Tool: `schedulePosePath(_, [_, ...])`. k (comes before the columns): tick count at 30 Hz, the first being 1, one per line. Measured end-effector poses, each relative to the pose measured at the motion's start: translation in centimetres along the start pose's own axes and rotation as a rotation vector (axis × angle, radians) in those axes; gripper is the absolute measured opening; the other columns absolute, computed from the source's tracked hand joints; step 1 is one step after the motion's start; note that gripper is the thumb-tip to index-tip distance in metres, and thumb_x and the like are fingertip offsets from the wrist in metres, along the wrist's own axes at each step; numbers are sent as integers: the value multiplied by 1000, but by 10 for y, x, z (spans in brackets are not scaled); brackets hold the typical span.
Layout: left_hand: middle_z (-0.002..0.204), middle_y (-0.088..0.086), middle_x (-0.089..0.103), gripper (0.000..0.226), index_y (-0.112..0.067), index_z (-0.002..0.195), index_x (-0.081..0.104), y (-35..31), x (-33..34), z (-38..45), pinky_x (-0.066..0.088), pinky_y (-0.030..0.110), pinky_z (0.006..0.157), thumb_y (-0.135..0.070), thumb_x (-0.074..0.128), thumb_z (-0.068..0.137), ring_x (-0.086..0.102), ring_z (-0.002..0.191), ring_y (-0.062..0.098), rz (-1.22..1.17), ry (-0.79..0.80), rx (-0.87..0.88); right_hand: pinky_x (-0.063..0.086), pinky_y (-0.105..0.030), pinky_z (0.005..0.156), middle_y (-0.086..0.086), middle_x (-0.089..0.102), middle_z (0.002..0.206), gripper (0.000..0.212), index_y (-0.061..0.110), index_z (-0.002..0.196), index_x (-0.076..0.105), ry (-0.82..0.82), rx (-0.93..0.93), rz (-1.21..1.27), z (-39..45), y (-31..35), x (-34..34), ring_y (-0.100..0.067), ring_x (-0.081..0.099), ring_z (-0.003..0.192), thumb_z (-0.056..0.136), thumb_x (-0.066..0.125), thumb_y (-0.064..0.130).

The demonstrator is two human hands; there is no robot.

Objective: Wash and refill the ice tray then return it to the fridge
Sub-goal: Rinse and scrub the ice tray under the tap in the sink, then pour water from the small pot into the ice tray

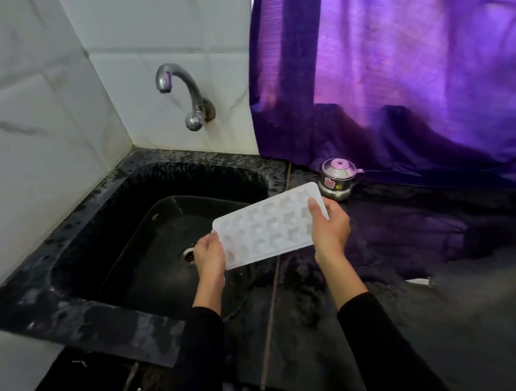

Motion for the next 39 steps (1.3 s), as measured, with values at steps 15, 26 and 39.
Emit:
schedulePosePath(15, [113, 5, 66, 38, -8, 120, 61, 12, 89, -51, 48, 27, 87, 4, 54, 85, 61, 105, 19, 245, 144, 181, 45, -33, 77, -12, 65, 115, 26, 17, 107, 70, -113, 125, -398, 49, -83, -138, -33, 62, 97, 88, 58, 30])
schedulePosePath(26, [118, 8, 65, 42, -7, 122, 61, 18, 102, -52, 50, 37, 97, 7, 50, 85, 60, 109, 22, 326, 113, 153, 43, -32, 73, -12, 65, 115, 24, 17, 107, 71, -93, 173, -530, 57, -104, -142, -34, 62, 100, 92, 59, 30])
schedulePosePath(39, [132, 12, 52, 38, -7, 130, 53, -22, 126, -75, 39, 36, 106, -9, 51, 92, 48, 125, 27, 456, 69, 490, 46, -36, 91, -10, 54, 122, 34, 11, 123, 60, -114, -78, -348, 70, -54, -125, -27, 57, 107, 93, 60, 27])
Point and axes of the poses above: each hand's wrist, its own z-axis towards the middle knuckle, its own x-axis out of the palm, y = z × x, the point moved 10 cm from there along z, towards the middle knuckle
